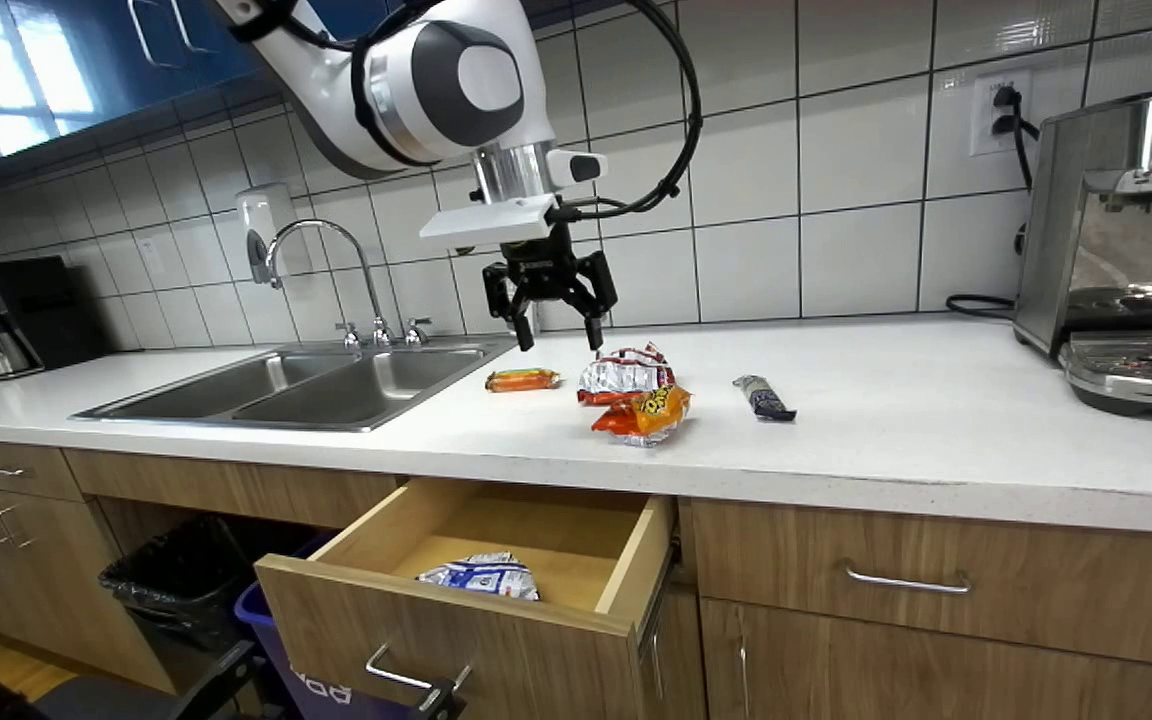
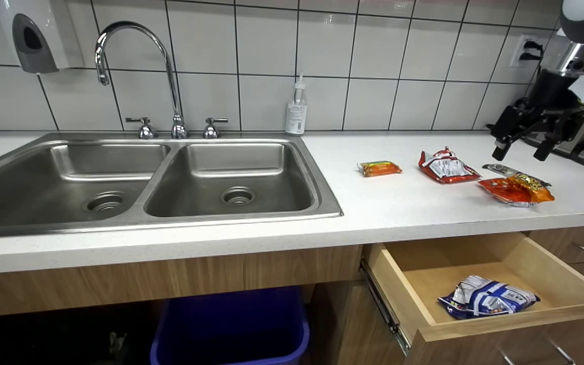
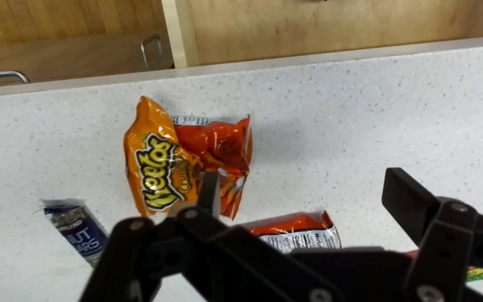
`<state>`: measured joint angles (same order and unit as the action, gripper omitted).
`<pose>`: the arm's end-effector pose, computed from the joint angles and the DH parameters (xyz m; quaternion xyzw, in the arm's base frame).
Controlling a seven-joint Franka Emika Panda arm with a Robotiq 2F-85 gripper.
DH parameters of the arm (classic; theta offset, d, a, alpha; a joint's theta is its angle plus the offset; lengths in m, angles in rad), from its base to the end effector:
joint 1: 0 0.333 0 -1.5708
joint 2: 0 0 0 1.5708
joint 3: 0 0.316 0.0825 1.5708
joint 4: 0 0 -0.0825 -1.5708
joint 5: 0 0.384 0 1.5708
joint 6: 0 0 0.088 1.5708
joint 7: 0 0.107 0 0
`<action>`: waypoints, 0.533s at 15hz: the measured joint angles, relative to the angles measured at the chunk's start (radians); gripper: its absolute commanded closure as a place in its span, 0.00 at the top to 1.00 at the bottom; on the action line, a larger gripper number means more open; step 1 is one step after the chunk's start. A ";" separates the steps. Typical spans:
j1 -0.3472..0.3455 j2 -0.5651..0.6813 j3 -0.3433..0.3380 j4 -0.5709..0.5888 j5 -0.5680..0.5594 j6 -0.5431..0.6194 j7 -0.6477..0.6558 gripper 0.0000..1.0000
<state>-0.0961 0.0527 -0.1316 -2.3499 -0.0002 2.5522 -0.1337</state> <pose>0.5082 -0.1177 0.3235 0.9961 -0.0464 0.0731 0.0169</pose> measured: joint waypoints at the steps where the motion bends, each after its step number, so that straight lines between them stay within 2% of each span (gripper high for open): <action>1: -0.006 0.001 -0.005 0.011 0.001 0.000 0.000 1.00; 8: -0.037 0.051 -0.027 0.090 0.021 0.002 0.001 1.00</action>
<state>-0.1332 0.1037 -0.1585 -2.2597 0.0205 2.5541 -0.1326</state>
